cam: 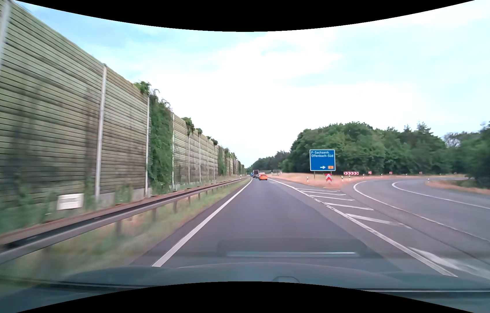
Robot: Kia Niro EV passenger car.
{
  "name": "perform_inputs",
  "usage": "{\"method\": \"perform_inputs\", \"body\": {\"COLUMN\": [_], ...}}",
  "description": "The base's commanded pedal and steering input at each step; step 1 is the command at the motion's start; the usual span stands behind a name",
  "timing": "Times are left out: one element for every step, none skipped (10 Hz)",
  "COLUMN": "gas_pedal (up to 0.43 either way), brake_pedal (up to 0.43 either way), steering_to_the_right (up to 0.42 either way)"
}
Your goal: Follow the waypoints while adhering to traffic rules and regulations
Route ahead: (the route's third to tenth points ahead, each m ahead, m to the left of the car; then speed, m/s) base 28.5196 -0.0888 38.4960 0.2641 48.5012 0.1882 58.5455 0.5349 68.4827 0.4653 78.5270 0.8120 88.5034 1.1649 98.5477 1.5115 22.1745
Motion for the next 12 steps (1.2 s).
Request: {"method": "perform_inputs", "body": {"gas_pedal": [0.047, 0.047, 0.047, 0.047, 0.047, 0.047, 0.047, 0.047, 0.047, 0.047, 0.047, 0.047], "brake_pedal": [0.0, 0.0, 0.0, 0.0, 0.0, 0.0, 0.0, 0.0, 0.0, 0.0, 0.0, 0.0], "steering_to_the_right": [-0.008, -0.008, -0.008, -0.008, -0.008, -0.008, -0.008, -0.008, -0.008, -0.008, -0.008, -0.007]}}
